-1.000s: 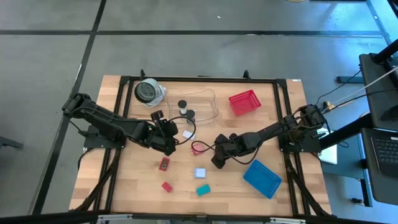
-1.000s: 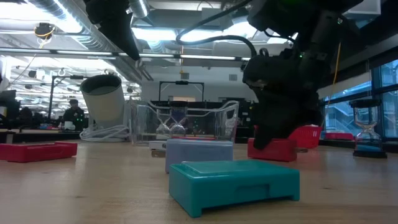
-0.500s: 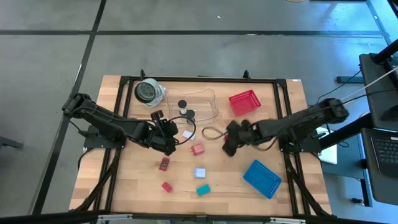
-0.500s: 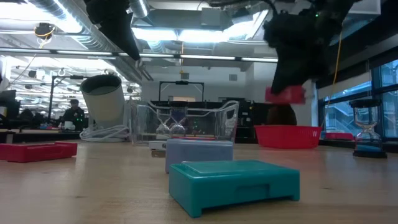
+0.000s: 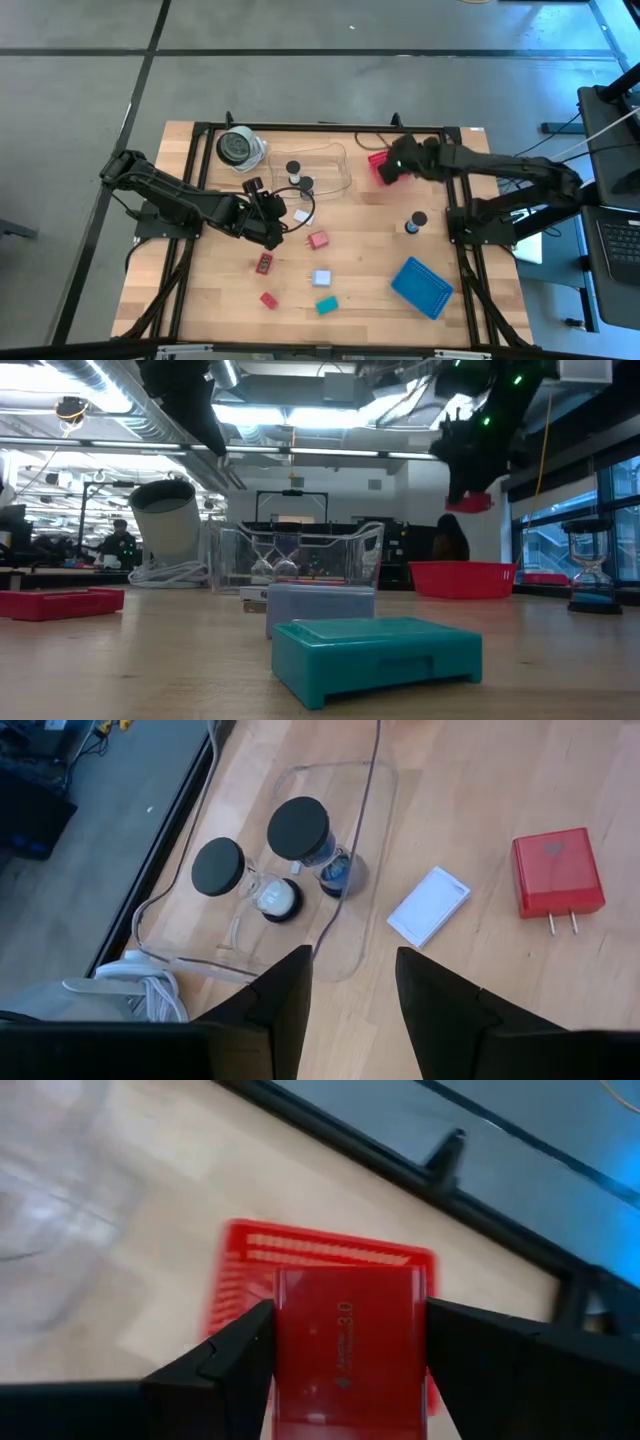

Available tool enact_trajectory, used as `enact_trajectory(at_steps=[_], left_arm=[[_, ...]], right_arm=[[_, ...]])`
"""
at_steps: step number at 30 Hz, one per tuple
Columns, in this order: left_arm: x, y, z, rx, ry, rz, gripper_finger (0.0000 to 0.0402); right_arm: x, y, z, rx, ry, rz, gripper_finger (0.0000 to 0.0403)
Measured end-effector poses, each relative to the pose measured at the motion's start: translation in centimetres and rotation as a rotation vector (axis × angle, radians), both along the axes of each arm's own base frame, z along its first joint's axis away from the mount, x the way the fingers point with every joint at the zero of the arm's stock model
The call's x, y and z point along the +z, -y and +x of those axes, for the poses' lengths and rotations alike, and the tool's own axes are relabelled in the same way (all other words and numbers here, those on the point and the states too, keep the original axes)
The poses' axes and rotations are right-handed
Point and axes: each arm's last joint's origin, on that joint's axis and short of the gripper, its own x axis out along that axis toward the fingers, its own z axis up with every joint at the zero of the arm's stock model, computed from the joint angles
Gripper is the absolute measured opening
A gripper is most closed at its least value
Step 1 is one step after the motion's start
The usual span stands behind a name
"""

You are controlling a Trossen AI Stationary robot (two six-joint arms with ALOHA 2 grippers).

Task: Pick & Place Office items
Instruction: Put the right red charger adapter into the red bin

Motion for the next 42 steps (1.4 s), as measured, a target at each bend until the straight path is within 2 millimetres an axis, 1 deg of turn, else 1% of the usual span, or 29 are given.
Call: enact_trajectory(at_steps=[4, 6, 9, 12, 16, 19, 33, 42], left_arm=[[0.0, 0.0, 0.0, 0.0, 0.0, 0.0, 0.0143], [0.0, 0.0, 0.0, 0.0, 0.0, 0.0, 0.0143], [0.0, 0.0, 0.0, 0.0, 0.0, 0.0, 0.0143], [0.0, 0.0, 0.0, 0.0, -0.001, 0.0, 0.0143], [0.0, 0.0, 0.0, 0.0, -0.001, 0.0, 0.0143], [0.0, 0.0, 0.0, 0.0, -0.001, 0.0, 0.0143], [0.0, 0.0, 0.0, -0.006, -0.006, 0.003, 0.0143], [0.0, 0.0, 0.0, -0.006, -0.006, 0.003, 0.0143]], right_arm=[[-1.4, 2.9, 0.2, -0.032, -0.061, 0.039, 0.0226], [-2.3, 4.0, 0.5, -0.03, -0.084, 0.064, 0.0227], [-3.7, 5.2, 1.3, -0.006, -0.097, 0.105, 0.0223], [-5.1, 5.9, 2.0, 0.006, -0.128, 0.131, 0.0219], [-6.7, 6.2, 2.4, 0.03, -0.181, 0.193, 0.0225], [-7.4, 6.2, 2.6, 0.043, -0.21, 0.211, 0.0226], [-8.9, 6.7, 3.1, 0.043, -0.244, 0.219, 0.0225], [-8.9, 6.6, 3.2, 0.046, -0.245, 0.218, 0.0226]])
